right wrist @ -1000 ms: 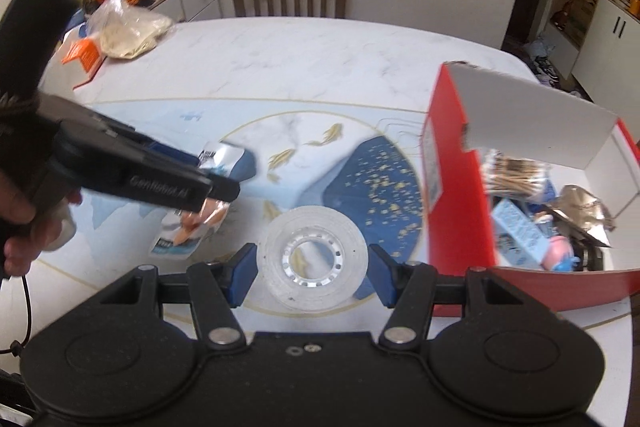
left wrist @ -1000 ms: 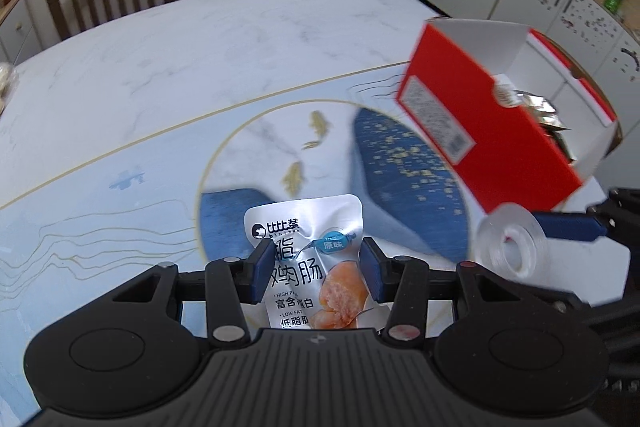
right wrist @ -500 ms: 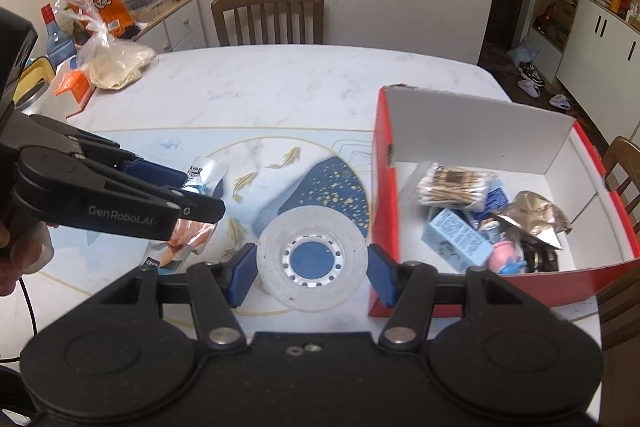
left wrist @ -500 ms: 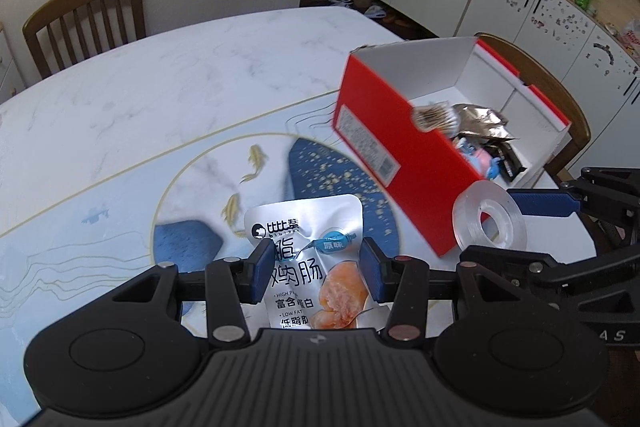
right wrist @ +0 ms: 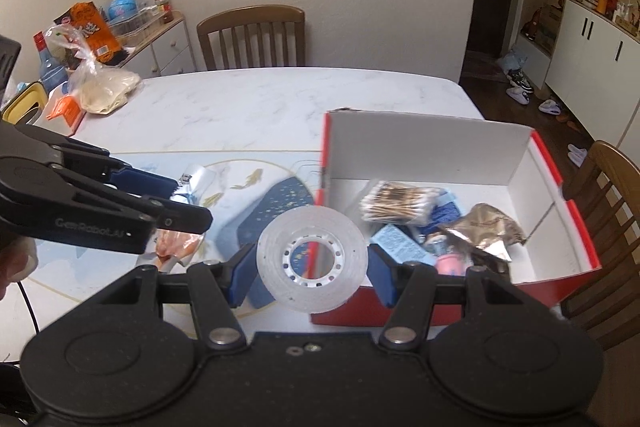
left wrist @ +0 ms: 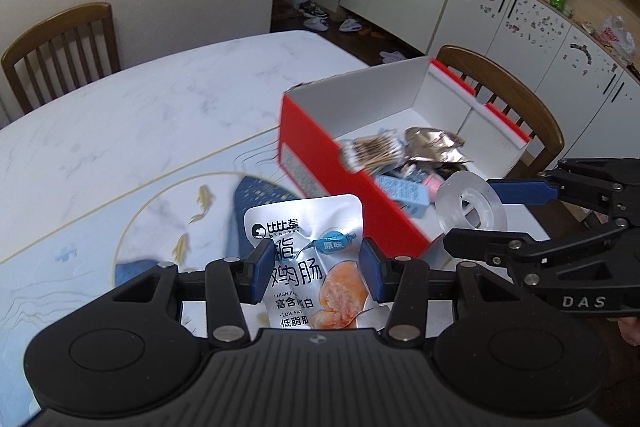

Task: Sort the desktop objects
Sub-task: 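Carry the tape roll and sausage packet over the shoebox with both tools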

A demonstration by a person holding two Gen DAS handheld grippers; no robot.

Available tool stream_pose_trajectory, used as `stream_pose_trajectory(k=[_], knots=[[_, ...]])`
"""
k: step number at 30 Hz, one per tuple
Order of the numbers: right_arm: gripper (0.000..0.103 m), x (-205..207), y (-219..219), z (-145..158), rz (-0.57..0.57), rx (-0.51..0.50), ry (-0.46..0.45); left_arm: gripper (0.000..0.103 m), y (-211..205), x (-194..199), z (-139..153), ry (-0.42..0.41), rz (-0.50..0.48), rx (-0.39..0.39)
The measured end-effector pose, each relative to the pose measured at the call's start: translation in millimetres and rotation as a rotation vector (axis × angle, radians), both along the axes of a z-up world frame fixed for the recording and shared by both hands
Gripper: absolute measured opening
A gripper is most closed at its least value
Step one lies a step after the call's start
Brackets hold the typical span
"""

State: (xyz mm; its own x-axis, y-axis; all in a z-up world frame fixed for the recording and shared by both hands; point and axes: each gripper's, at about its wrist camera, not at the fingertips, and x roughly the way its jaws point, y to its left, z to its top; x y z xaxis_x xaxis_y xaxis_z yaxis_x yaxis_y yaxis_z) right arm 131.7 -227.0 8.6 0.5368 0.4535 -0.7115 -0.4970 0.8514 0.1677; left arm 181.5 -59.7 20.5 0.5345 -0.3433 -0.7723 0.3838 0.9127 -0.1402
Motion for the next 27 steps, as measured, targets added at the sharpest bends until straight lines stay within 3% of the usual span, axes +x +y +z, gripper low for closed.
stream_pose_trajectory(k=[27], knots=[[0.058,80,-108,-12,-0.068,-0.036,-0.046,0.045,-127,60,14,-0.026,-0.073,0.043]])
